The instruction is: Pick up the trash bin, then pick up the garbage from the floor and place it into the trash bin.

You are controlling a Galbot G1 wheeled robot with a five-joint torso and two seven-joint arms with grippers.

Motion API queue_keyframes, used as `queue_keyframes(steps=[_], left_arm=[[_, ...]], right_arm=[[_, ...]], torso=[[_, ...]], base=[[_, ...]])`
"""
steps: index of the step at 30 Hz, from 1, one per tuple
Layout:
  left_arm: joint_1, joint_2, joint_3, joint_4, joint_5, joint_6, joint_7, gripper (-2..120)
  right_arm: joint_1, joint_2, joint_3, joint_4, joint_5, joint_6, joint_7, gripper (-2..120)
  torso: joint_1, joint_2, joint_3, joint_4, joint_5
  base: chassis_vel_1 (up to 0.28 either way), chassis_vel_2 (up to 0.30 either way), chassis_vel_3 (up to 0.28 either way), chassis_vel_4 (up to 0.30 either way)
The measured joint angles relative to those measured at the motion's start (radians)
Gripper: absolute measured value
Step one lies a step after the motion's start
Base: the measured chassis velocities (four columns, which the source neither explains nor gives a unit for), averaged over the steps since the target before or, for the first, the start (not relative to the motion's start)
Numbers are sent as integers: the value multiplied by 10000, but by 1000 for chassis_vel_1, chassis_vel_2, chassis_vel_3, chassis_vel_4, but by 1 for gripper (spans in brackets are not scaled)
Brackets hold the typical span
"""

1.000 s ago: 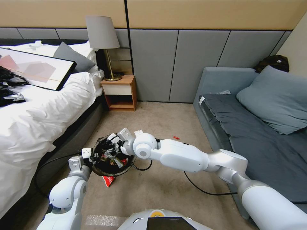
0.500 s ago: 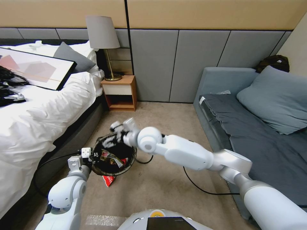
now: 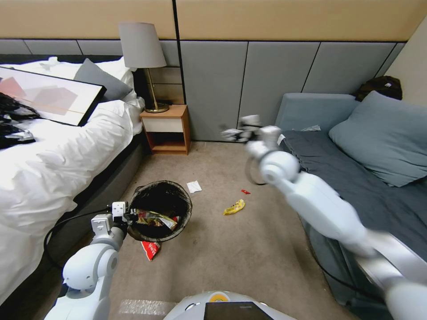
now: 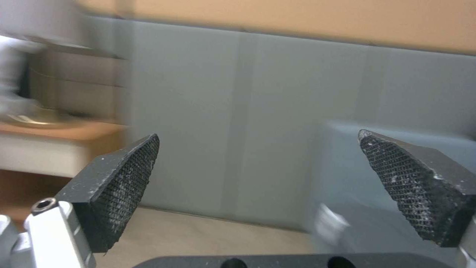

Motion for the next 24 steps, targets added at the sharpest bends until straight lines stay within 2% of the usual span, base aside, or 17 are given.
queue_keyframes(steps=[1, 2, 4, 6, 7, 8, 9, 10, 12, 16, 24], left_arm=[[-10, -19, 27, -17, 15, -2, -10, 0], [-10, -19, 27, -17, 15, -2, -10, 0], [2, -22, 41, -8, 30, -1, -5, 0], [9, -22, 34, -1, 44, -1, -10, 0], [39, -50, 16, 19, 74, -1, -11, 0], [69, -76, 10, 27, 70, -1, 1, 0], [69, -76, 10, 27, 70, -1, 1, 0], [88, -86, 5, 34, 73, -1, 3, 0], [136, -81, -5, 107, 115, -1, 36, 0], [120, -76, 11, 153, 139, -1, 50, 0], [114, -109, 82, 172, 183, -1, 72, 0]], right_arm=[[-1181, 405, 969, 156, -525, 290, -315, 100], [-1181, 405, 969, 156, -525, 290, -315, 100], [-2575, 1070, 1933, 329, -1112, 714, -651, 100], [-2846, 1243, 2093, 355, -1234, 844, -730, 100], [-3520, 1850, 2490, 379, -1696, 1258, -925, 100], [-3927, 2342, 2687, 408, -2061, 1556, -1018, 100], [-3927, 2342, 2687, 408, -2061, 1556, -1018, 100], [-4195, 2694, 2794, 439, -2307, 1730, -1080, 100], [-5121, 3784, 3036, 594, -3148, 2378, -1298, 100], [-5624, 4335, 3040, 613, -3725, 2967, -1425, 100], [-5730, 4804, 2912, 490, -4179, 3183, -1472, 100]], torso=[[-1, 1, -2, 0, -16], [-1, 1, -2, 0, -16], [-1, 1, -1, 9, -10], [-1, 1, -2, 10, -17], [-1, 1, 0, 11, -26], [-1, 1, -1, 11, -17], [-1, 1, -1, 11, -17], [-2, 1, -1, 6, -13], [-1, 0, -1, 2, -22], [-2, 1, -1, 7, -20], [-1, 1, 0, 7, -20]], base=[[0, 0, 0, 0], [0, 0, 0, 0], [0, 0, 0, 0], [0, 0, 0, 0], [0, 0, 0, 0], [0, 0, 0, 0], [0, 0, 0, 0], [0, 0, 0, 0], [0, 0, 0, 0], [0, 0, 0, 0], [0, 0, 0, 0]])
